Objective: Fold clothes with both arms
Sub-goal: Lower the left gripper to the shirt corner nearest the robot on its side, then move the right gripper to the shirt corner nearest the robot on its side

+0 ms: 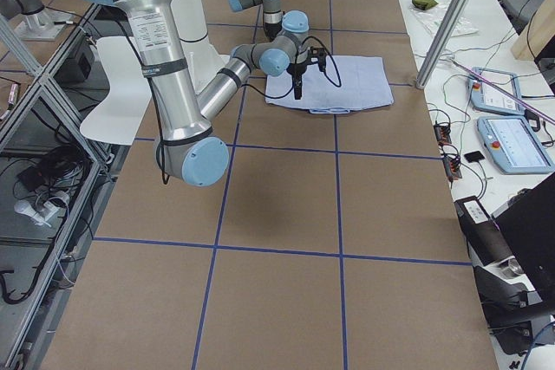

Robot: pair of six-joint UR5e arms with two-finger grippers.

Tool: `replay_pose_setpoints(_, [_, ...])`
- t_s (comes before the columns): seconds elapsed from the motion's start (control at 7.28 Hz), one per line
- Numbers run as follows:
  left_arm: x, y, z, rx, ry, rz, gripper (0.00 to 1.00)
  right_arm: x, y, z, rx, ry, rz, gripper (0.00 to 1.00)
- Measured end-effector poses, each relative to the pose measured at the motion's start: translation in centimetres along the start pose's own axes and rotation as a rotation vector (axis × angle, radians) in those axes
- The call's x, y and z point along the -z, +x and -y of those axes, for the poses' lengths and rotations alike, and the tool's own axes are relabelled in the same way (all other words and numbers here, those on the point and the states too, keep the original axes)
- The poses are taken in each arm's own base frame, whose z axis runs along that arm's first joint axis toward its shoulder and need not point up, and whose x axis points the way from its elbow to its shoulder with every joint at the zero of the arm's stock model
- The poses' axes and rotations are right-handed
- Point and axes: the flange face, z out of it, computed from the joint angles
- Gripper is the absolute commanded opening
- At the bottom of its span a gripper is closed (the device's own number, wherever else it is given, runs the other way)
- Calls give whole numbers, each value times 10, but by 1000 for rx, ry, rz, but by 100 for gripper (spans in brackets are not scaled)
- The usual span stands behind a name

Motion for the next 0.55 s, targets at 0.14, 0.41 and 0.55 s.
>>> replay_pose_setpoints(0.14, [5, 1, -1, -6, 0, 5, 2, 1, -1, 0, -8, 0, 2, 100])
replay_pose_setpoints(0.41, [13, 2, -3, -12, 0, 6, 2, 1, -1, -1, -13, 0, 4, 100])
replay_pose_setpoints(0.55, [14, 3, -4, -13, -1, 7, 17, 1, -2, -2, -13, -2, 4, 100])
